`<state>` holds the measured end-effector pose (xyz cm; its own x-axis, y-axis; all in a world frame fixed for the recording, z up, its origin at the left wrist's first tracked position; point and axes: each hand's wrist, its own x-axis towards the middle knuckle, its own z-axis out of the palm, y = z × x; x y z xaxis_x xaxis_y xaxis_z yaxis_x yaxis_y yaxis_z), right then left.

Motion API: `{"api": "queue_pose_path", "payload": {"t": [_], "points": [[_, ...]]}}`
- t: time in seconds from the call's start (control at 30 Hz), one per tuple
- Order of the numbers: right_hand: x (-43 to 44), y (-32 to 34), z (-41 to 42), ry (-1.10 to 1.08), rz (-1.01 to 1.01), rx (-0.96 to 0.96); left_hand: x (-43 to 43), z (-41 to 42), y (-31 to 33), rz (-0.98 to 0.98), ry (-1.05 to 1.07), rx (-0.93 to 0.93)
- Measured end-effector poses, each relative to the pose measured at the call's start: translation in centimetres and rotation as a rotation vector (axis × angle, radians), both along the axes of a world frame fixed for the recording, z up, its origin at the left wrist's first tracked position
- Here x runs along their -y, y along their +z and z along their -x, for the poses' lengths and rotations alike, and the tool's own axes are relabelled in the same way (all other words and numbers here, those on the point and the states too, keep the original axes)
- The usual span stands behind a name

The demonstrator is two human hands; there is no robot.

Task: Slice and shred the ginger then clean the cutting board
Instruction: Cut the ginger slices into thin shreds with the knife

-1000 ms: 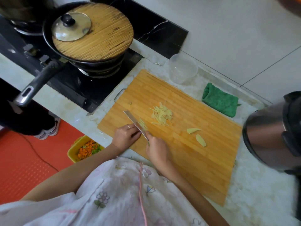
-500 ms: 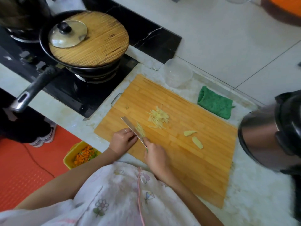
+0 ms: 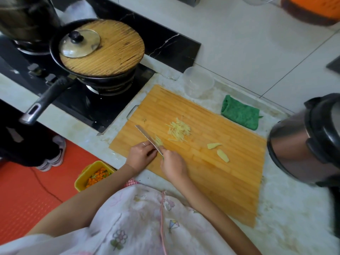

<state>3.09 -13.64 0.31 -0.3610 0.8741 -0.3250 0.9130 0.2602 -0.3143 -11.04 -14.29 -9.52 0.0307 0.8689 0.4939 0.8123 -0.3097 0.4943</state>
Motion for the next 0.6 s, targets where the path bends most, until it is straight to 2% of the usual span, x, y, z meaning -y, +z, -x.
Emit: {"api": "queue_pose_path", "payload": {"t": [0.27,0.6], "points": [[0.5,-0.4,-3.3,-0.002,0.004,0.014,0.0,0.1,0.0,0.046,-0.010,0.019],[-4.2,0.5,-5.9,-0.082,-0.026,-0.015,0.2,0.3,0.5,0.080,-0.050,0.041]]}}
